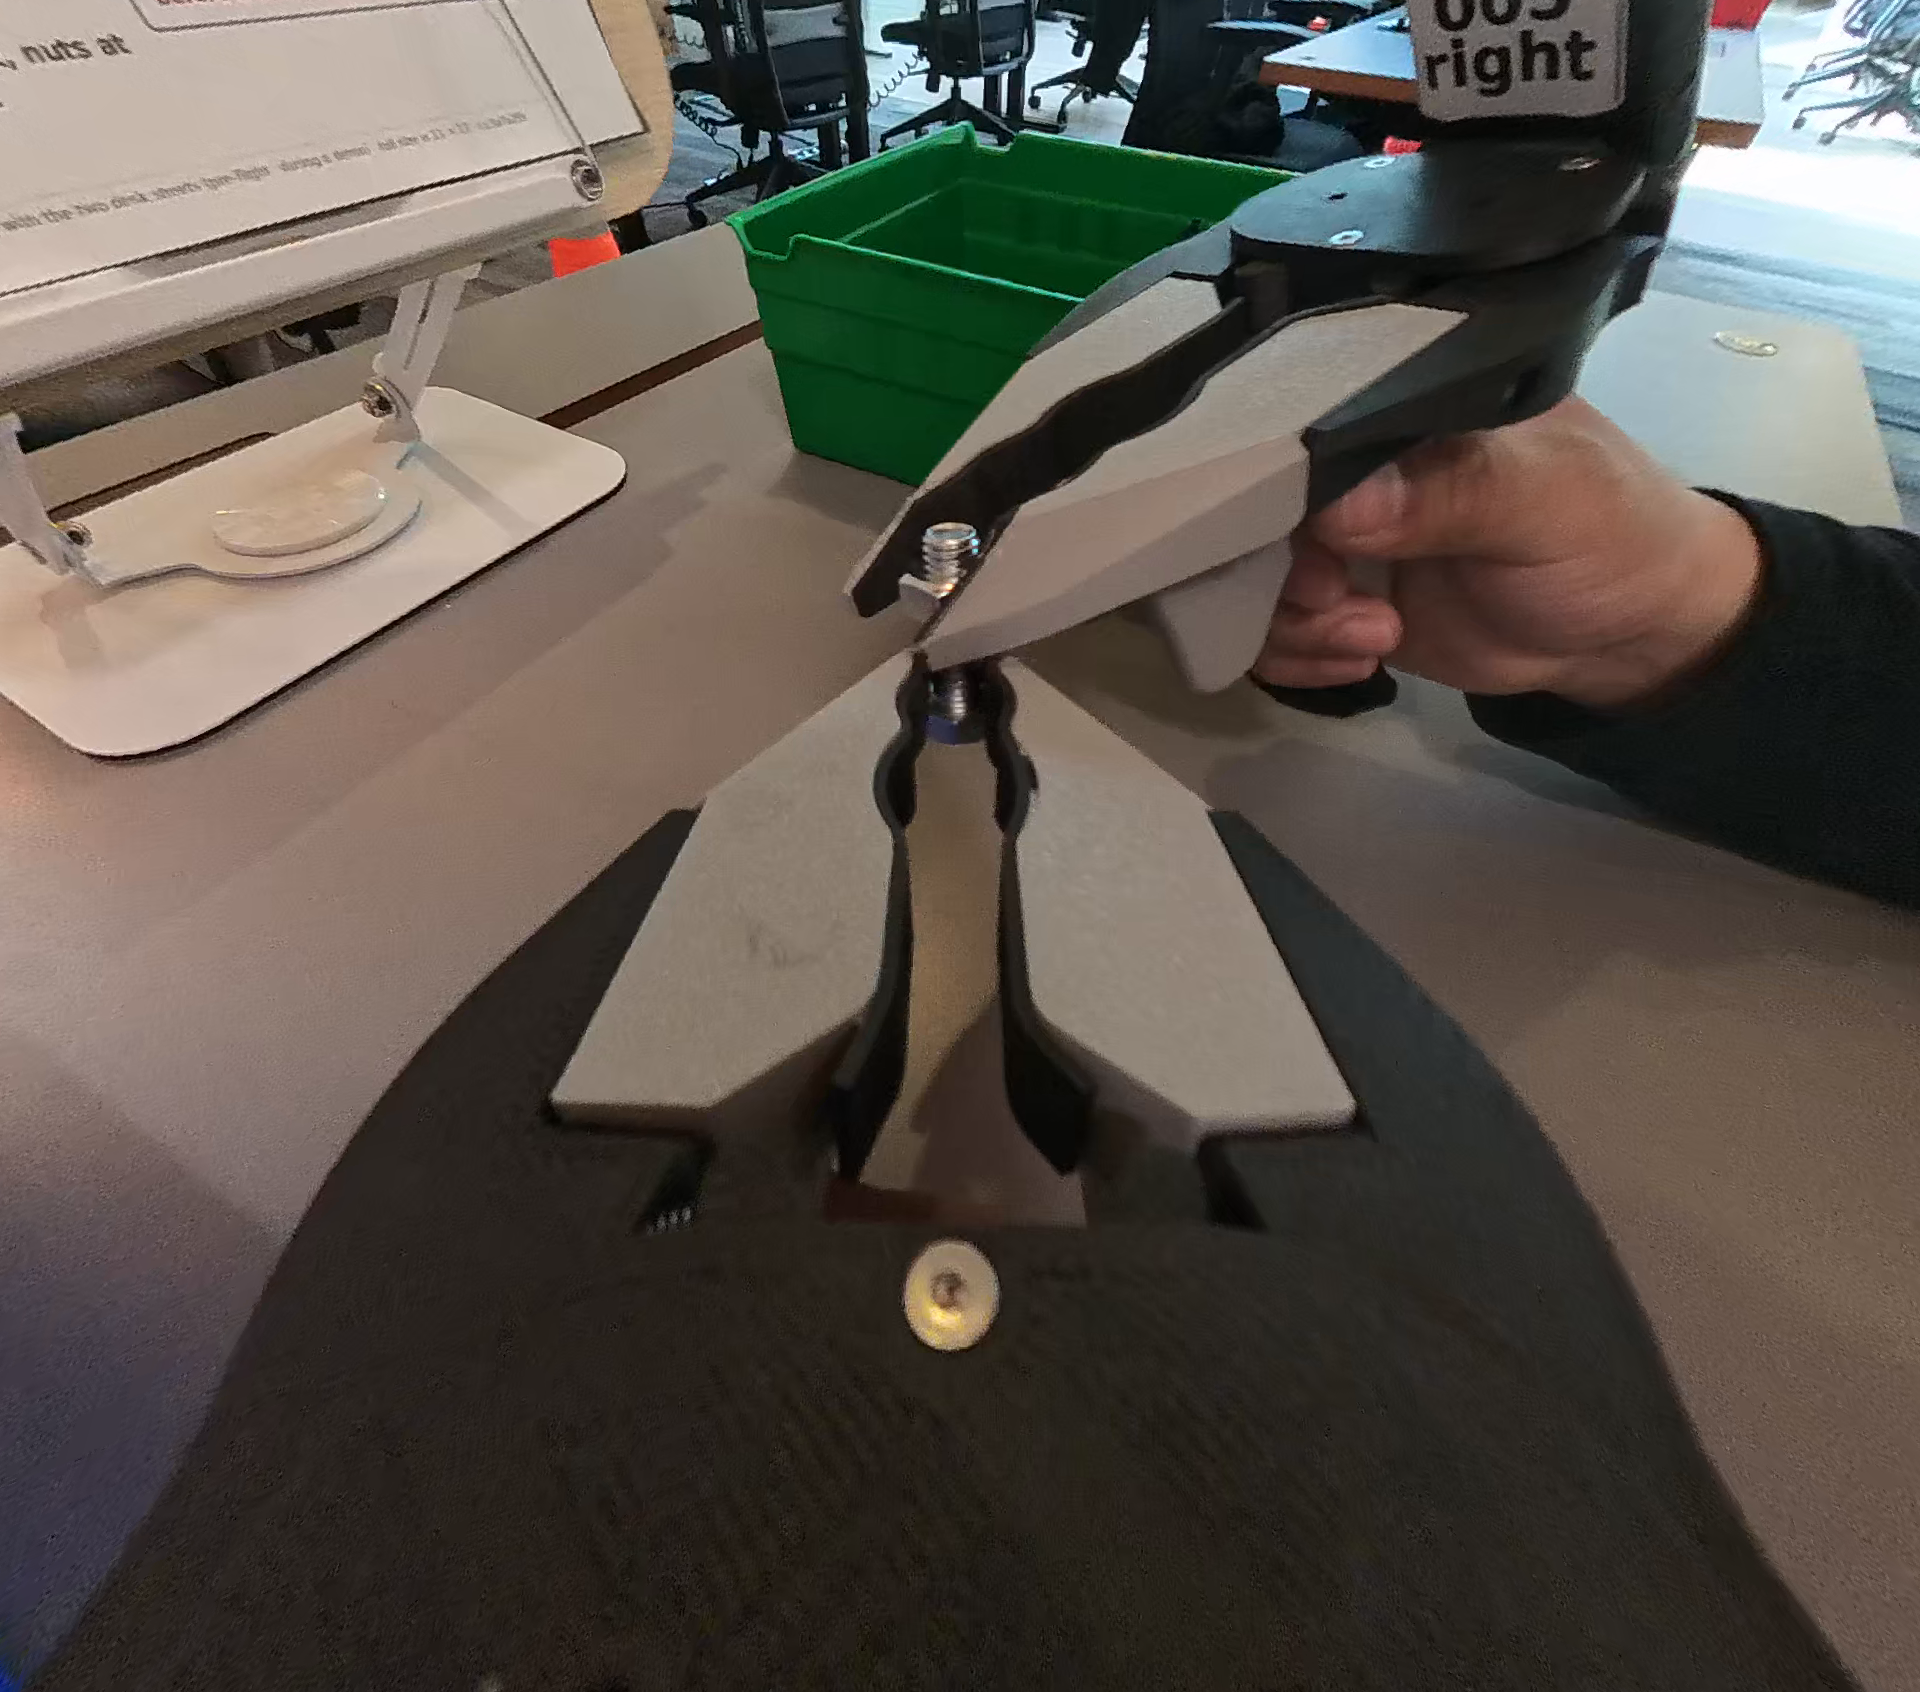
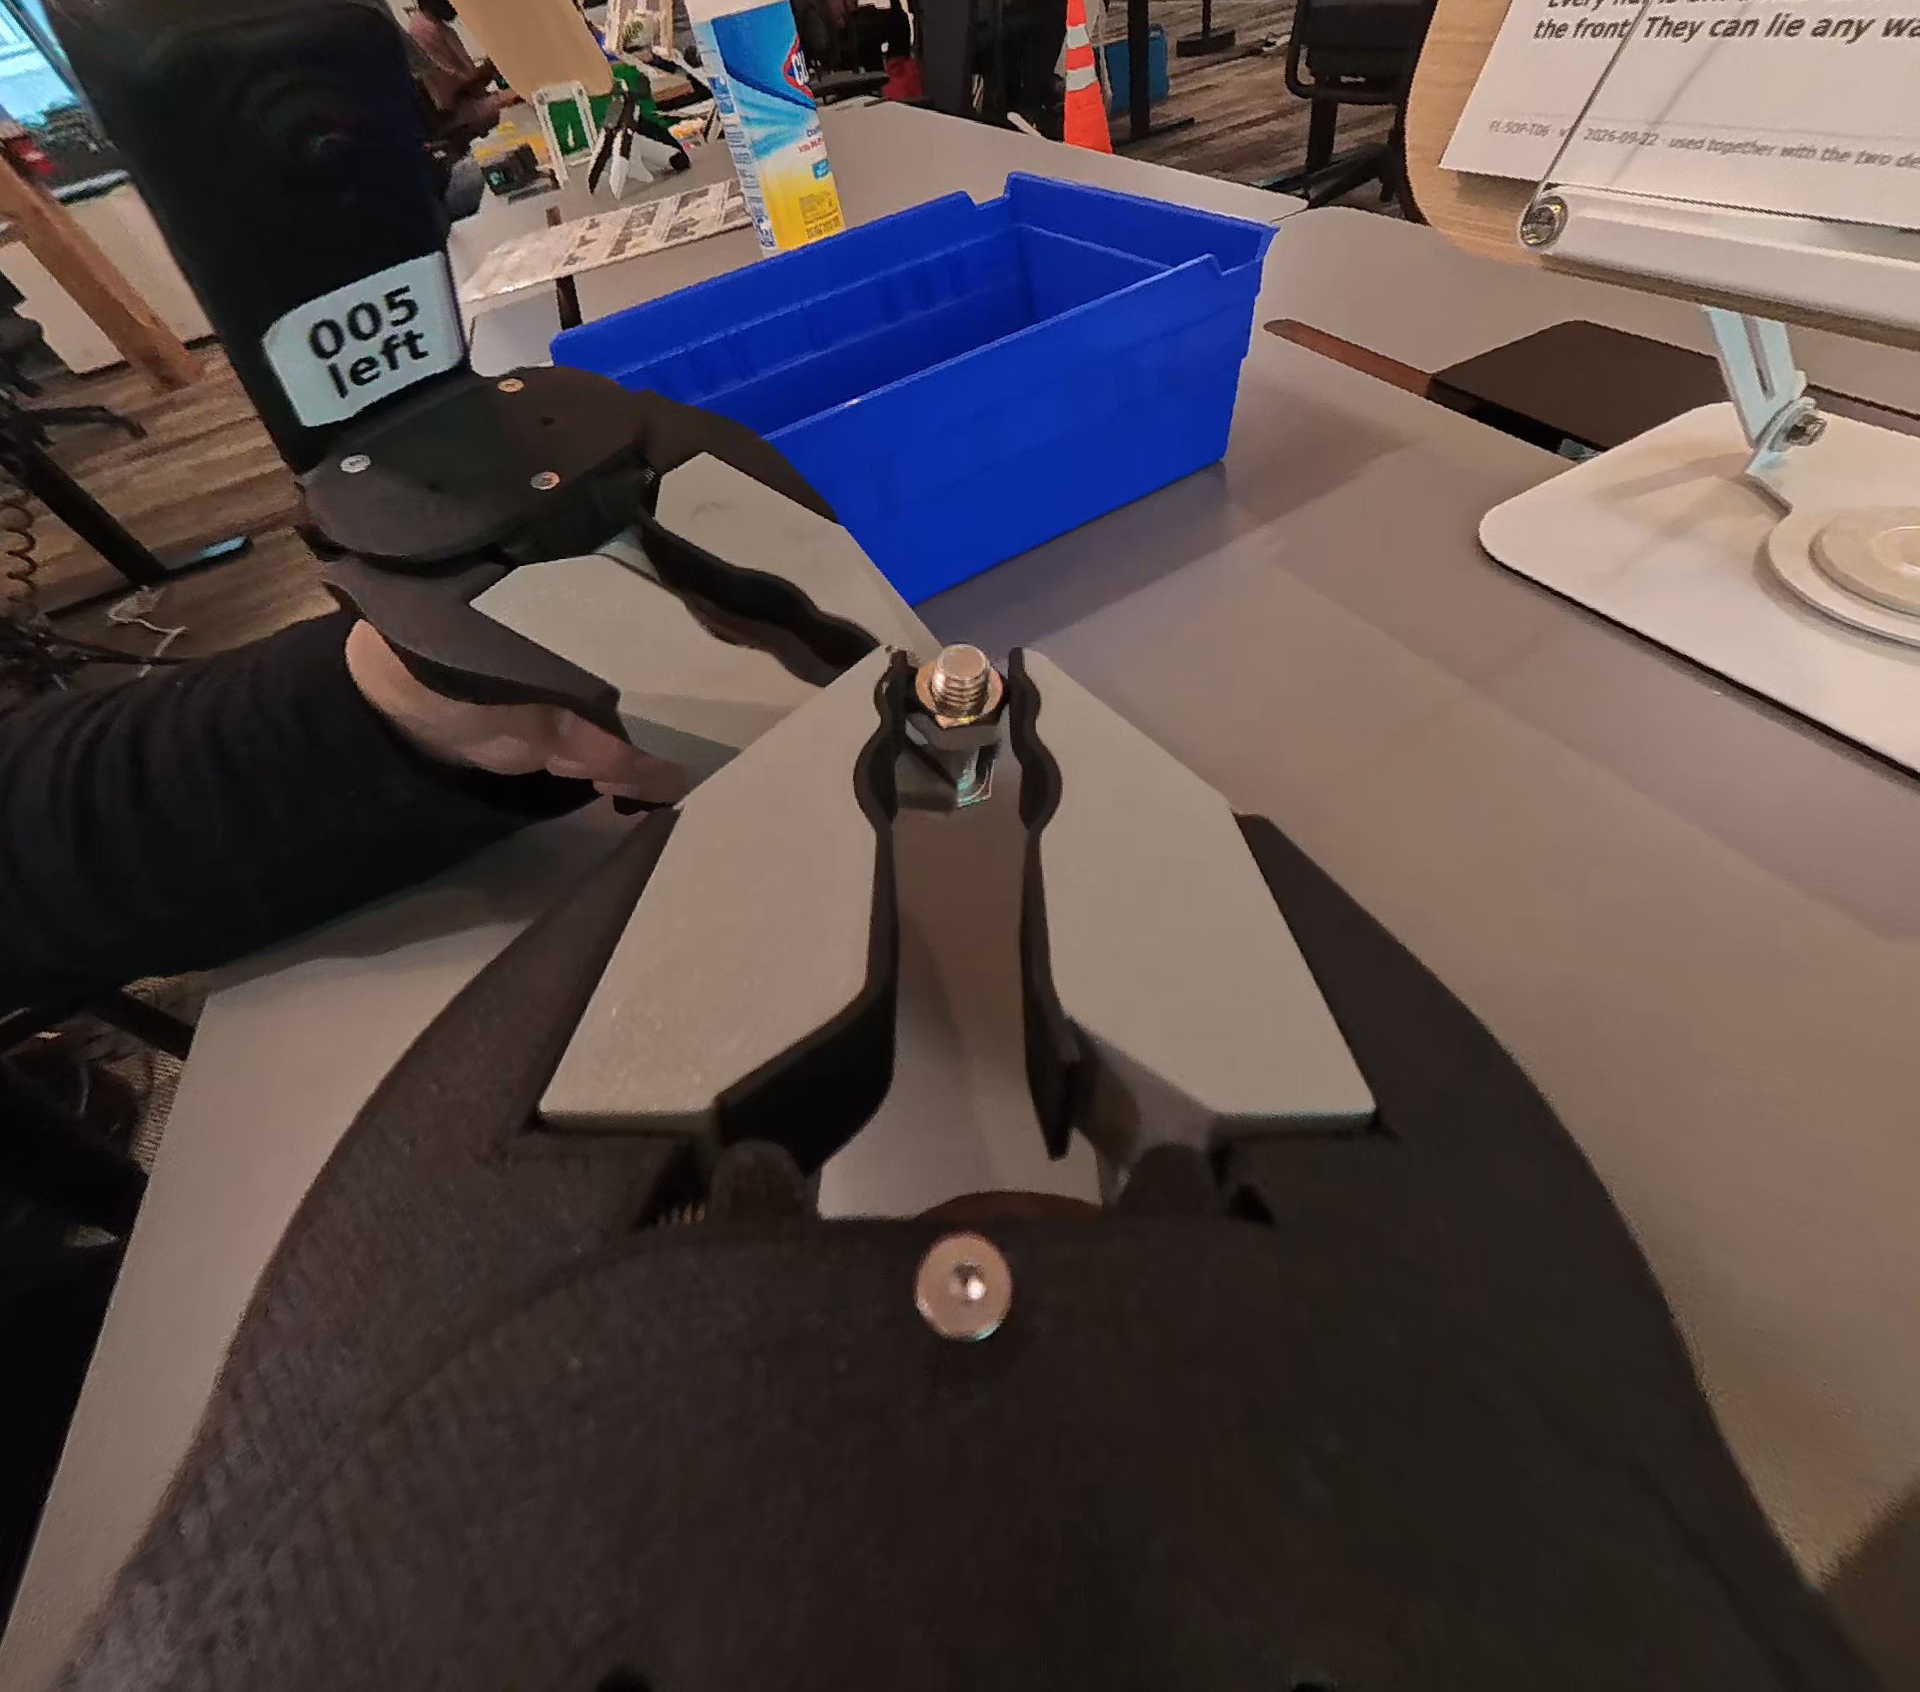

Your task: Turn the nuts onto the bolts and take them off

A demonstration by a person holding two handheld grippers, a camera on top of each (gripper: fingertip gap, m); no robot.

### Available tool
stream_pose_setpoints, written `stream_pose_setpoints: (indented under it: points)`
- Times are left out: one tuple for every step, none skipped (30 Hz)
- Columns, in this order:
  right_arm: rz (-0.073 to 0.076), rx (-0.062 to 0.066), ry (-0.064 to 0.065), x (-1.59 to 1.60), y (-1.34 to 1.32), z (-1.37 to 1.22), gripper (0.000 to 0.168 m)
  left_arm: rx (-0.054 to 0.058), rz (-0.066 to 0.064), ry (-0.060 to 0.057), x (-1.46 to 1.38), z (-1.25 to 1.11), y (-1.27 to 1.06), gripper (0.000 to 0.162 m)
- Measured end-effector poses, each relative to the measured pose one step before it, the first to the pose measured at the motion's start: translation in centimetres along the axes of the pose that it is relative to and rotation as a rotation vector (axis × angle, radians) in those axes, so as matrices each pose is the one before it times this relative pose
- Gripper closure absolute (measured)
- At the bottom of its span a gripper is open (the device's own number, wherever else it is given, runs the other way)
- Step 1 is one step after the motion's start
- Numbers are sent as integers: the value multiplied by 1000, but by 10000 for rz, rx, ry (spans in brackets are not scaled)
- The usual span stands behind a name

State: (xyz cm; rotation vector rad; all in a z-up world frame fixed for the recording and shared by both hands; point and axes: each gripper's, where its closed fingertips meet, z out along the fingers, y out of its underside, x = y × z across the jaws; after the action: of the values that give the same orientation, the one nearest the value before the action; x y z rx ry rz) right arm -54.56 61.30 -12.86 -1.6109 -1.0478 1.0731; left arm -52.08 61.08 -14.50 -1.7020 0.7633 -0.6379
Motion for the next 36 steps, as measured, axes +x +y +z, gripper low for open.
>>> stream_pose_setpoints:
  points:
    - [54,12,-43,-30,-6,-3,152,11,-90,69,26,-7,4,155]
    - [30,-11,-29,-9,15,-5,152,16,-93,43,30,30,-1,155]
    - [26,4,-29,1,-1,-23,152,26,-64,41,51,27,-11,155]
    - [66,-2,-68,-33,3,-14,152,17,-24,37,67,28,-18,155]
    - [99,29,-66,-11,-22,-22,152,32,11,-3,3,13,-31,155]
    - [130,62,-73,3,-44,-26,152,39,21,-2,13,3,-47,155]
    - [168,58,-109,-13,-47,-27,152,32,4,25,21,-8,-49,155]
    - [174,55,-127,-19,-43,-36,152,33,-28,35,22,-17,-40,155]
    - [163,68,-130,-30,-49,-43,152,37,-27,23,-12,-43,-71,156]
    - [155,74,-116,-17,-68,-46,152,33,-4,-8,-33,-53,-82,156]
    - [144,80,-71,17,-92,-42,152,41,-15,-84,-134,-33,-86,156]
    - [117,86,42,120,-107,-54,153,51,-26,-239,-385,-58,-87,156]
    - [32,123,199,323,-167,-98,150,24,14,-278,-502,-100,-48,156]
    - [-71,56,233,357,-86,-103,144,35,18,-297,-584,-114,-60,156]
    - [-130,-37,160,244,46,-57,143,49,-23,-303,-646,-116,-50,156]
    - [-105,-34,29,13,54,1,143,79,-100,-219,-559,-100,-73,156]
    - [-31,7,-86,-167,5,40,143,37,-153,-28,-278,-49,6,156]
    - [5,64,-118,-238,-61,59,142,-13,-132,-44,-264,-5,80,156]
    - [-26,116,-79,-225,-128,50,141,-8,-51,-151,-330,8,78,156]
    - [-70,108,-25,-160,-115,36,141,-48,20,-45,-121,22,114,156]
    - [-76,57,-1,-125,-68,30,140,-3,11,-6,12,12,14,156]
    - [-61,32,-42,-166,-35,39,139,61,10,9,75,-9,-100,156]
    - [-6,19,-35,-125,-10,67,138,61,30,84,239,-19,-124,156]
    - [44,23,-42,-123,11,83,137,73,29,74,263,-8,-159,156]
    - [71,3,-53,-114,65,109,137,79,18,73,291,-11,-176,156]
    - [55,-23,-12,-53,109,141,136,35,12,233,548,30,-95,156]
    - [7,-3,1,-53,91,114,134,-4,-38,214,514,55,-33,156]
    - [70,207,-116,-195,-261,2,133,32,-23,164,410,67,-60,156]
    - [60,97,-95,-137,-122,13,132,25,-64,243,555,83,-53,156]
    - [16,98,-182,-285,-128,11,133,16,-61,267,600,93,-50,156]
    - [31,115,-132,-198,-140,9,131,47,2,82,307,60,-101,156]
    - [73,78,-118,-141,-111,-16,130,17,87,-109,-35,-15,-82,156]
    - [96,26,15,88,-100,-92,129,7,143,-284,-405,-102,-91,156]
    - [40,56,238,407,-170,-200,130,36,123,-364,-674,-204,-109,156]
    - [-33,134,340,541,-299,-291,130,50,50,-329,-738,-230,-119,156]
    - [-75,156,182,295,-354,-290,130,6,42,-208,-579,-183,-56,156]
